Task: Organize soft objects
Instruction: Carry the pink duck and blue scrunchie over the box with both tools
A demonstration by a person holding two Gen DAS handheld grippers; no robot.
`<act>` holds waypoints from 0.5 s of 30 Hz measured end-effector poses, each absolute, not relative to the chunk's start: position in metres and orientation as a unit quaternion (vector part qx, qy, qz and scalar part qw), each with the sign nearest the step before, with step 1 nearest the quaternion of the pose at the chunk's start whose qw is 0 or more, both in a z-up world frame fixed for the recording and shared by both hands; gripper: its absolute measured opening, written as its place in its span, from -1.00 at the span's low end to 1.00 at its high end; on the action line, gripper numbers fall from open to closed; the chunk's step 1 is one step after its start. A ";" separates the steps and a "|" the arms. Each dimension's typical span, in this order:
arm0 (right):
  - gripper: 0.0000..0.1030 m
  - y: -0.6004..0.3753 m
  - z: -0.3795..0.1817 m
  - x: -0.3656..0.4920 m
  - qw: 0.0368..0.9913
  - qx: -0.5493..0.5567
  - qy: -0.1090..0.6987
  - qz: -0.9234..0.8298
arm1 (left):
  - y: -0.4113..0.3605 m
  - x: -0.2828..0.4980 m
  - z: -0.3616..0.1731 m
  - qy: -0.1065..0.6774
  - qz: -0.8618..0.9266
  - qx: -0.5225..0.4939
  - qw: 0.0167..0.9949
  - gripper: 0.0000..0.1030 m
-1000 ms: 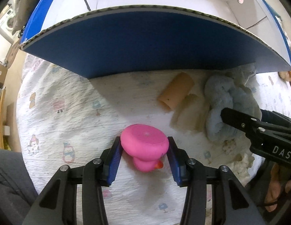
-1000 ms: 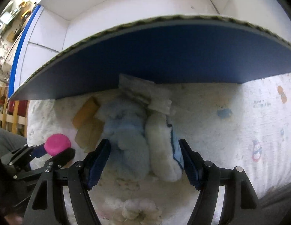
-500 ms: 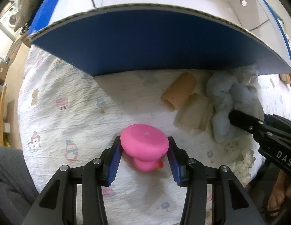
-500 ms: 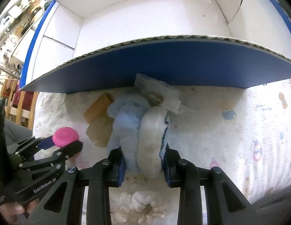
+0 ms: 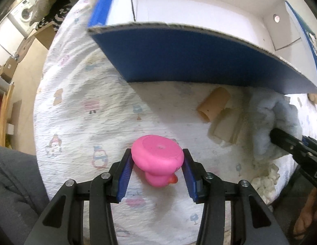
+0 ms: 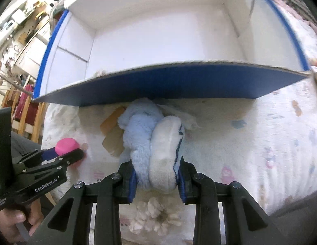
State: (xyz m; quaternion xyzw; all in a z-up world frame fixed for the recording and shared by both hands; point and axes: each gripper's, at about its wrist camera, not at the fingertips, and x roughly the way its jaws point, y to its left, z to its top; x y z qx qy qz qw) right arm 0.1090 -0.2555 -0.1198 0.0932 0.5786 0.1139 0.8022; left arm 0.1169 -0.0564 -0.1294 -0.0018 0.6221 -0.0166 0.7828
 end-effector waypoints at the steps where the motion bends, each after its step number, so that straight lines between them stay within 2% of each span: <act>1: -0.35 -0.258 -0.116 0.106 0.803 0.105 0.575 0.115 | -0.054 0.116 -0.126 0.619 -0.014 -0.004 0.786 -0.17; 9: -0.35 -0.268 -0.086 0.077 0.811 0.143 0.550 0.140 | -0.024 0.097 -0.107 0.617 -0.009 -0.053 0.785 -0.17; 15: -0.35 -0.279 -0.057 0.061 0.834 0.155 0.500 0.175 | -0.003 0.087 -0.077 0.587 0.006 -0.082 0.805 -0.17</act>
